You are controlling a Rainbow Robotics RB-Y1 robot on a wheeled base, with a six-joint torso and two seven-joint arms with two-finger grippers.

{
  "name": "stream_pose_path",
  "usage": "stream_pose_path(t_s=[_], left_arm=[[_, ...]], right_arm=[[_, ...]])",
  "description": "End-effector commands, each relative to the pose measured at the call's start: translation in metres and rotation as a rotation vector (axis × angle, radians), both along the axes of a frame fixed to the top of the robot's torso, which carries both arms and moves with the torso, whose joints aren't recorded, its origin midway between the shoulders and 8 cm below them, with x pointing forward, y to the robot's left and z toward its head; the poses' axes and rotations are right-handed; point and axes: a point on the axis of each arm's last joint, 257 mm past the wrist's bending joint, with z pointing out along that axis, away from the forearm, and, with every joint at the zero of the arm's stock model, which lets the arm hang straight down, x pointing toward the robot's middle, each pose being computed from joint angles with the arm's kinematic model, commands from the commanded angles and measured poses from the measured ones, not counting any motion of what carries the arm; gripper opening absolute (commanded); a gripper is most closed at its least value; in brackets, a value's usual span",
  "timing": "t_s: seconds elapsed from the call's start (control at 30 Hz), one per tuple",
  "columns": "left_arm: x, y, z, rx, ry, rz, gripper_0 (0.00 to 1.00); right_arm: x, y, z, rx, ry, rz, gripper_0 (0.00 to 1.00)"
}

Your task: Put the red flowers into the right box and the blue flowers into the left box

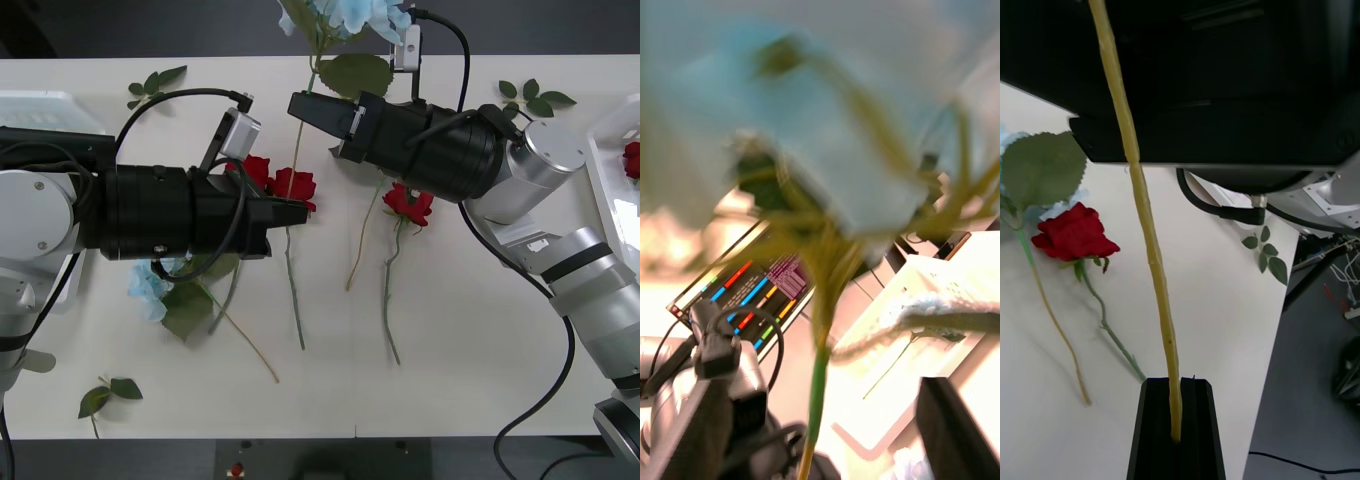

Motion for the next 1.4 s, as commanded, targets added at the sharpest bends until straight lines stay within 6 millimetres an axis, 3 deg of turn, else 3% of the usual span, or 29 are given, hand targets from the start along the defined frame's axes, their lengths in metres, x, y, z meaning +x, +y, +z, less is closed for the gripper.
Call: stream_pose_path(t_s=[0.03,0.23,0.33,0.5,0.8,0.9,0.93,1.07,1.27,1.4], left_arm=[[0.007,0.018,0.017,0.052,-0.134,0.033,0.00],[0.019,0.059,0.017,0.141,-0.188,0.121,0.00],[0.025,0.089,0.013,0.196,-0.201,0.184,0.00],[0.033,0.149,0.006,0.300,-0.200,0.300,0.00],[0.040,0.272,0.002,0.506,-0.132,0.550,0.00],[0.039,0.309,0.000,0.574,-0.102,0.642,0.00],[0.037,0.330,-0.003,0.608,-0.067,0.699,0.00],[0.030,0.375,-0.008,0.695,0.008,0.834,0.00],[0.029,0.433,-0.022,0.770,0.084,0.987,0.00],[0.037,0.474,-0.027,0.793,0.100,1.084,0.00]], right_arm=[[-0.003,0.002,0.014,0.000,-0.068,0.003,1.00],[-0.004,0.001,0.013,-0.008,-0.085,0.000,1.00],[-0.003,-0.003,0.012,-0.022,-0.088,-0.001,1.00],[0.001,-0.015,-0.021,-0.173,-0.065,0.002,1.00],[0.008,-0.068,-0.089,-0.530,0.126,0.011,1.00],[0.013,-0.090,-0.107,-0.628,0.209,-0.020,1.00],[0.016,-0.101,-0.116,-0.680,0.251,-0.036,1.00],[0.019,-0.132,-0.141,-0.823,0.379,-0.088,1.00],[0.016,-0.158,-0.162,-0.930,0.612,-0.183,1.00],[0.016,-0.168,-0.166,-0.996,0.716,-0.312,1.00]])
